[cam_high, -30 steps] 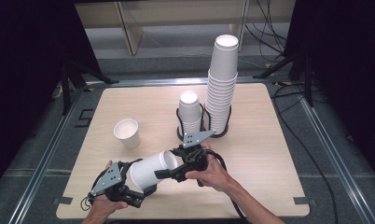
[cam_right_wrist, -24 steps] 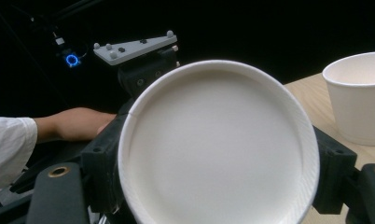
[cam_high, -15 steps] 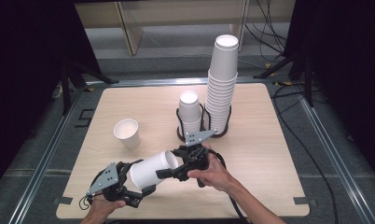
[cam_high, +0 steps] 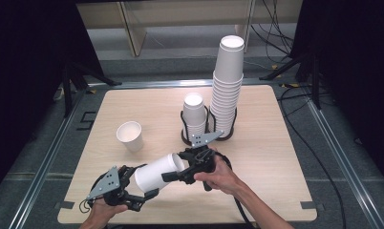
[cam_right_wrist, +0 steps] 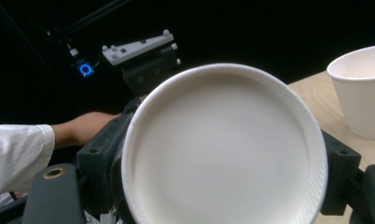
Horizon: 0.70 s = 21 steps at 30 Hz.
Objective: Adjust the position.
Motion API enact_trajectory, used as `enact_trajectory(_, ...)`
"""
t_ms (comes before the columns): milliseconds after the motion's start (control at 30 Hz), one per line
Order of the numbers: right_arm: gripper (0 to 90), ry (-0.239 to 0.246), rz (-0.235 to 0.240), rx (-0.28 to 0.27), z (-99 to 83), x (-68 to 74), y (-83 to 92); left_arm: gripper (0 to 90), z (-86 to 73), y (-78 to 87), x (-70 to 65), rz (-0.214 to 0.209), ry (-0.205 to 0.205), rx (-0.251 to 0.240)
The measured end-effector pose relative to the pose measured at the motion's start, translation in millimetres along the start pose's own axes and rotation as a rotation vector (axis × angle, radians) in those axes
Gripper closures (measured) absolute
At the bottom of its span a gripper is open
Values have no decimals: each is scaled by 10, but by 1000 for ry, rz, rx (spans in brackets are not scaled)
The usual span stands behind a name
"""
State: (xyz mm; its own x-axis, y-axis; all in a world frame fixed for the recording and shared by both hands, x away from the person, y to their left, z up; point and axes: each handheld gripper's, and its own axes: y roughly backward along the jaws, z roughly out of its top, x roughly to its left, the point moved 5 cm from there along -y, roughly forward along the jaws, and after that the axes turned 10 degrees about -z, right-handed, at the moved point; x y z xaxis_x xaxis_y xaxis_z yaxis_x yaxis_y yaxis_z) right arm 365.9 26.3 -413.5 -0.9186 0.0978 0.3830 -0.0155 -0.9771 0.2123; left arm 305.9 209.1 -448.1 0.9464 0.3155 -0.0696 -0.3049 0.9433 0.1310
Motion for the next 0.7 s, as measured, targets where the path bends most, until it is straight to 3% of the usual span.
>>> enact_trajectory(67, 221, 7, -11, 22, -5, 13, 7, 145, -7, -6, -9, -2, -9, 16)
enact_trajectory(100, 217, 36, -30, 29, -11, 7, 4, 146, -11, -8, -11, -7, -14, 26)
enact_trajectory(133, 207, 25, -24, 46, -16, 25, 9, 146, -17, -19, -18, -12, -13, 29)
enact_trajectory(167, 176, 51, -46, 54, -14, 14, 15, 146, -27, -19, -21, -13, -22, 44)
enact_trajectory(267, 154, 59, -104, 103, 7, 24, 87, 146, -64, -23, -23, -14, -33, 97)
enact_trajectory(333, 153, 125, -117, 104, 34, 19, 111, 147, -89, -37, -25, -22, -37, 113)
enact_trajectory(400, 155, 192, -170, 146, 49, 34, 144, 148, -109, -55, -26, -19, -40, 139)
enact_trajectory(433, 154, 201, -174, 165, 57, 63, 161, 148, -127, -50, -14, -24, -57, 175)
enact_trajectory(467, 154, 242, -190, 177, 81, 87, 178, 148, -135, -61, -28, -25, -45, 179)
enact_trajectory(533, 155, 311, -217, 229, 95, 134, 193, 149, -159, -67, -30, -28, -50, 219)
enact_trajectory(567, 155, 344, -221, 255, 105, 176, 195, 148, -165, -85, -31, -36, -49, 210)
enact_trajectory(600, 156, 360, -229, 273, 107, 205, 193, 149, -172, -77, -35, -29, -54, 240)
enact_trajectory(700, 161, 443, -261, 380, 71, 289, 169, 149, -177, -109, -57, -42, -49, 240)
